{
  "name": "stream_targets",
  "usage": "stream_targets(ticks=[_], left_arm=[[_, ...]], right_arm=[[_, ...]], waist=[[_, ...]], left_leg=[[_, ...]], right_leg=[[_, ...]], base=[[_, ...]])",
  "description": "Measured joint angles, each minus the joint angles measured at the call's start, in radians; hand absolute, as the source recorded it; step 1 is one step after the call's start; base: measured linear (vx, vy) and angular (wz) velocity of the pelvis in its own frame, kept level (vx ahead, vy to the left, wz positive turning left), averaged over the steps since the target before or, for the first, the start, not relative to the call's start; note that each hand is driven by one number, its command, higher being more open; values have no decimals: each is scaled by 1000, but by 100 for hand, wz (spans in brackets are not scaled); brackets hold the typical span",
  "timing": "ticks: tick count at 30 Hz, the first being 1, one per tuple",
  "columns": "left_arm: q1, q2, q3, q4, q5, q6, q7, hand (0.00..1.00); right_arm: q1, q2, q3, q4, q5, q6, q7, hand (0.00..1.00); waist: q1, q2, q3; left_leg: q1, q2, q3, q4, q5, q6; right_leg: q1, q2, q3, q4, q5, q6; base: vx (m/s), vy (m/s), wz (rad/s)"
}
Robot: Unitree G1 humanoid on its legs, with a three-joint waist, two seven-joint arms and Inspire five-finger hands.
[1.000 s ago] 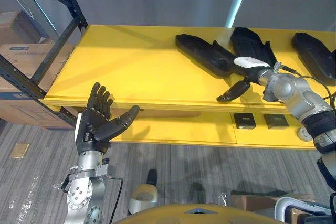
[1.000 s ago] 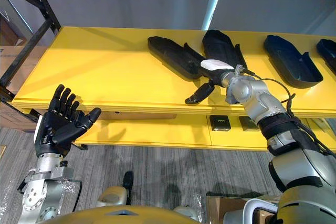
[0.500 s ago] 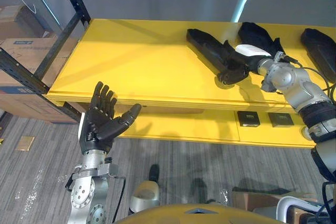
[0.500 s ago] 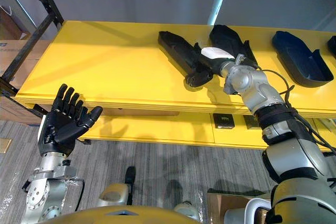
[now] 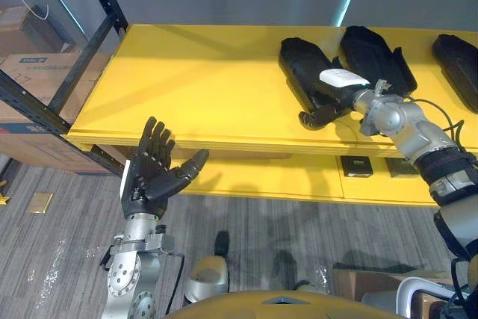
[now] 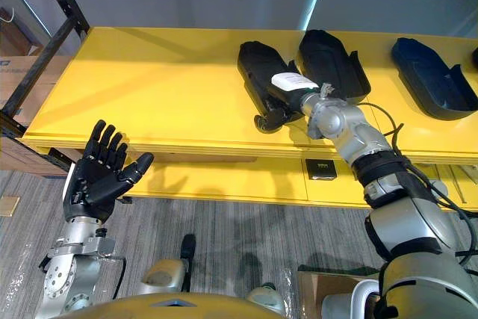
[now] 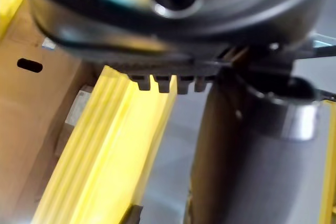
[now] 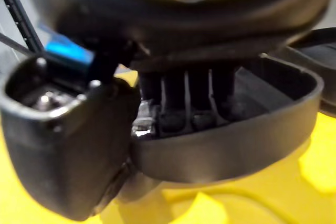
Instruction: Walk over and take three plastic housings, then place them on the shelf
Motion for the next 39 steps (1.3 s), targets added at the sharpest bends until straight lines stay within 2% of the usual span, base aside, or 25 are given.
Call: stream_targets(ticks=[5,11,15,19,23,28,36,39], left_arm=[[-1,0,-28,0,0,0,16,100],[-7,-10,-46,0,0,3,47,100],[-33,-21,-52,0,0,17,75,100],[-38,-47,-67,0,0,19,99,100],[-40,-56,-69,0,-1,21,101,100],[-41,-56,-81,0,-1,34,105,100],[-42,-56,-86,0,-1,38,124,100],[-43,-56,-86,0,-24,38,124,100]], right_arm=[[10,88,-25,-5,-1,80,-19,0],[-18,225,-46,-2,2,227,-44,0],[-81,326,-46,39,32,316,-62,0],[-148,400,-48,100,59,378,-89,0],[-190,442,-54,134,106,411,-106,0],[-236,475,-56,174,118,441,-108,0],[-267,464,-28,226,74,444,-105,0],[-281,453,5,233,30,419,-94,0]], waist=[[0,1,0],[2,8,-2],[19,18,-1],[35,28,4],[52,32,6],[57,34,7],[53,36,8],[52,36,8]], left_leg=[[0,0,0,0,0,0],[-2,0,-5,1,2,1],[-16,-1,-21,3,7,2],[-21,-3,-36,4,15,4],[-24,-3,-39,4,17,4],[-30,-3,-47,4,18,3],[-33,-2,-42,4,18,3],[-34,0,-35,4,18,4]], right_leg=[[0,1,0,0,0,0],[1,2,-4,0,0,0],[-2,3,-19,0,0,0],[3,1,-35,0,0,0],[3,1,-38,0,-1,-1],[1,1,-46,1,-1,-2],[-5,0,-41,2,-1,-2],[-12,0,-33,4,-1,-1]], base=[[0,0,0],[0,0,1],[-2,-3,10],[-13,-16,13],[-11,-8,3],[-18,-10,3],[-6,-8,-1],[-8,-21,-6]])
